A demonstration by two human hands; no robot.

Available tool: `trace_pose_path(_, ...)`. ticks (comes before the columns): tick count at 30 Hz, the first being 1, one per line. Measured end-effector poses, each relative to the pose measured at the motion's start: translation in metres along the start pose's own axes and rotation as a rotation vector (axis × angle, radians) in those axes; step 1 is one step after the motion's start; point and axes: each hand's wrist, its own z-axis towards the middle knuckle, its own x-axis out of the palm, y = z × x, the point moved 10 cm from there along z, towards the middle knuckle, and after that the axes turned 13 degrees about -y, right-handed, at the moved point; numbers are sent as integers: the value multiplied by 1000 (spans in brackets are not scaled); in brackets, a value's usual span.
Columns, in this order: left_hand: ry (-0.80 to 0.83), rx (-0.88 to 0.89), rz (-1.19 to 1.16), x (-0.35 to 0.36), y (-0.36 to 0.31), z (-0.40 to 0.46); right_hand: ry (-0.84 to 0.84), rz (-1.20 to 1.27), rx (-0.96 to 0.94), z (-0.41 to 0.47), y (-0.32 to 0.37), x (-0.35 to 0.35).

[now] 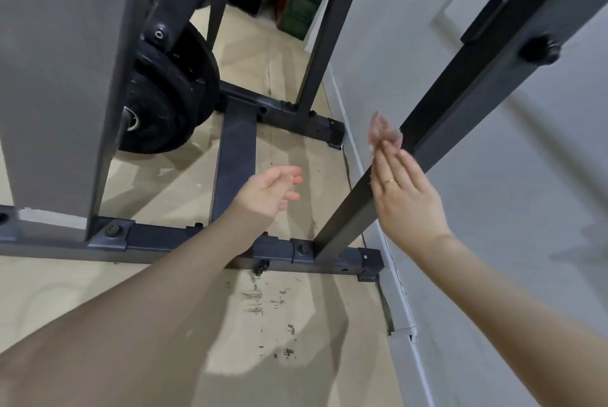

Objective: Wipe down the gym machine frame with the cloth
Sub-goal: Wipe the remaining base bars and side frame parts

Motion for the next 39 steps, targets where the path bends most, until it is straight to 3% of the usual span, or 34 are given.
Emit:
trace_pose_path(3, 6, 33, 43, 6, -15, -5, 133, 58, -290, -19, 37, 6)
trace_pose_path(6, 71, 33, 168, 29, -16, -12, -6, 1, -130, -1, -34, -16)
trace_pose_path(8, 157, 26, 217, 58, -14, -20, -213, -35, 29, 9, -90, -37)
trace_pose_path(10, 252, 42, 199, 93, -18, -27, -310, -33, 104, 8, -114, -45)
trace_pose_path(12, 312, 60, 143, 120, -26, -27, -291, -27, 105, 8, -109, -46)
trace_pose_path(15, 333, 56, 120, 136, -30, -19, -202, 32, -73, 2, -79, -41)
trace_pose_path(17, 335, 51, 129, 138, -29, -16, -241, -11, -125, 11, -96, -45)
trace_pose_path(20, 319, 18, 144, 133, -33, -13, -363, -75, 36, 28, -146, -53)
trace_pose_path(23, 350, 34, 254, 131, -41, -12, -441, -75, 93, 21, -143, -60)
trace_pose_path(27, 346, 64, 341, 125, -62, -15, -310, 12, -131, 12, -112, -53)
trace_pose_path(30, 289, 181, 393, 116, -106, -15, -382, 27, 36, 16, -173, -70)
trace_pose_path(34, 85, 420, 374, 99, -188, -11, -503, -10, 214, 26, -240, -100)
trace_pose_path(39, 173, 566, 288, 128, -244, -28, -567, 144, 342, 41, -272, -116)
